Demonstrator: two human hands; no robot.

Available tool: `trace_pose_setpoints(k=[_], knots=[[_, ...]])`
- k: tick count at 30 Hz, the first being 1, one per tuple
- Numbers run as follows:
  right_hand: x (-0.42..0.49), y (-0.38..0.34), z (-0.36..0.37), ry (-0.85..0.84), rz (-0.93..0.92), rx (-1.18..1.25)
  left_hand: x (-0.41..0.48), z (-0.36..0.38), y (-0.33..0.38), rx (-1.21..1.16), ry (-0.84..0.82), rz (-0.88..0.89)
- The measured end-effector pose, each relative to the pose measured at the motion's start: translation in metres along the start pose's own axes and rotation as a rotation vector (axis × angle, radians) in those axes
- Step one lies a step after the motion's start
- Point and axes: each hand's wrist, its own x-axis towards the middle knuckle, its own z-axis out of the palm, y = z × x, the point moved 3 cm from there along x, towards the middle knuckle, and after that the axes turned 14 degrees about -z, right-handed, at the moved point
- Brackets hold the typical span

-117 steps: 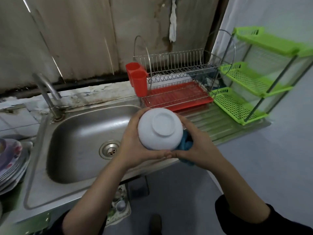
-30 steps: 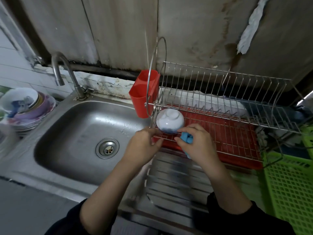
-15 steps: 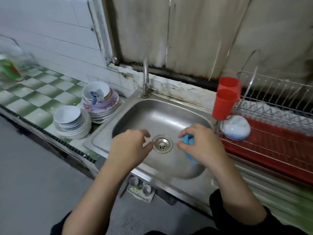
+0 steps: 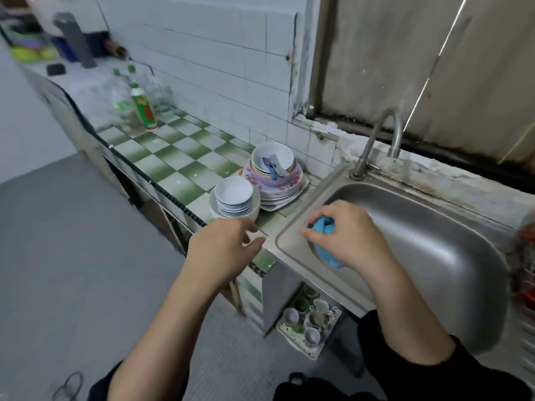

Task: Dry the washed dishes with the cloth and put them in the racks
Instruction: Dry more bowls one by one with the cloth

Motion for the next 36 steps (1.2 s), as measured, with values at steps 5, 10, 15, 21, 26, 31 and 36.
trace_pose_setpoints(k=[5, 10, 15, 21, 26, 31, 36], knots=[[0.054, -0.012, 0.034, -0.06, -0.003, -0.014, 0.044, 0.006, -0.037, 0.001, -0.004, -0.047], [0.118, -0.012, 0.07, -0.12, -0.016, -0.033, 0.104, 0.019, -0.062, -0.005, -0.007, -0.07], [0.184, -0.002, 0.113, -0.228, -0.03, -0.056, 0.173, 0.039, -0.074, 0.034, -0.047, -0.036], [0.233, 0.021, 0.168, -0.43, -0.111, -0.136, 0.246, 0.076, -0.076, 0.114, -0.146, 0.126], [0.248, 0.041, 0.192, -0.575, -0.188, -0.267, 0.281, 0.104, -0.072, 0.162, -0.317, 0.234], [0.254, 0.051, 0.197, -0.558, -0.192, -0.244, 0.288, 0.115, -0.068, 0.219, -0.37, 0.313], [0.258, 0.049, 0.192, -0.575, -0.229, -0.221, 0.288, 0.122, -0.069, 0.308, -0.398, 0.288]])
